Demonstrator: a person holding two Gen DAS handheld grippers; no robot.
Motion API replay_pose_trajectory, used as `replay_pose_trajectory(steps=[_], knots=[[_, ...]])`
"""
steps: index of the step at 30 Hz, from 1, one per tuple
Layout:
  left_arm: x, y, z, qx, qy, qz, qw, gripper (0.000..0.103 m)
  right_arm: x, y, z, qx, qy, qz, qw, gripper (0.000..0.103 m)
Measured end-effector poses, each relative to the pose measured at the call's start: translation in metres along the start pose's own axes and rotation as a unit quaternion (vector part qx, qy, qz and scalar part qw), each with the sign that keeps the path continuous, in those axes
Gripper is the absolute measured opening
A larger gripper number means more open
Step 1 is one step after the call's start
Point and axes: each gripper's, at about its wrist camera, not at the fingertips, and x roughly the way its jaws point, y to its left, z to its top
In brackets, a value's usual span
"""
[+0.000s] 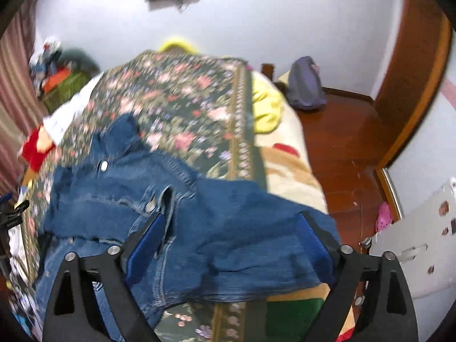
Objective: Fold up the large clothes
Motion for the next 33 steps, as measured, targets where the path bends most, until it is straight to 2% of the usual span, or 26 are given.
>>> replay_pose_trajectory(steps=[6,9,13,17,21,24,27,30,33], knots=[[-0.029,-0.056,0.046,0.004,-0.042,-0.091,0.9950,0.101,-0.010,-0.051,-0.012,0.065,-0.001,-0.006,0.998,0.095],[-0.028,-0.100,0.061,0.027,-0.044,-0.133,0.9898,0.100,-0.002,-0.073,-0.026,0.094,0.019,-0.007,0.995,0.095],[-0.026,-0.154,0.067,0.065,-0.043,-0.163,0.9835,0.101,0.020,-0.102,-0.053,0.138,0.060,-0.005,0.989,0.095],[-0.010,-0.206,0.065,0.098,-0.018,-0.206,0.9735,0.101,0.047,-0.127,-0.081,0.194,0.098,0.008,0.976,0.095],[0.015,-0.248,0.057,0.118,0.025,-0.227,0.9664,0.101,0.074,-0.152,-0.105,0.259,0.133,0.041,0.956,0.095],[0.037,-0.269,0.051,0.127,0.058,-0.227,0.9636,0.101,0.090,-0.169,-0.113,0.296,0.144,0.063,0.942,0.095],[0.052,-0.285,0.047,0.136,0.073,-0.219,0.9634,0.100,0.108,-0.181,-0.117,0.329,0.153,0.088,0.928,0.095],[0.061,-0.294,0.044,0.140,0.081,-0.214,0.9634,0.100,0.124,-0.187,-0.117,0.348,0.155,0.098,0.919,0.094],[0.065,-0.292,0.046,0.134,0.088,-0.220,0.9623,0.101,0.134,-0.189,-0.111,0.359,0.145,0.092,0.917,0.080]])
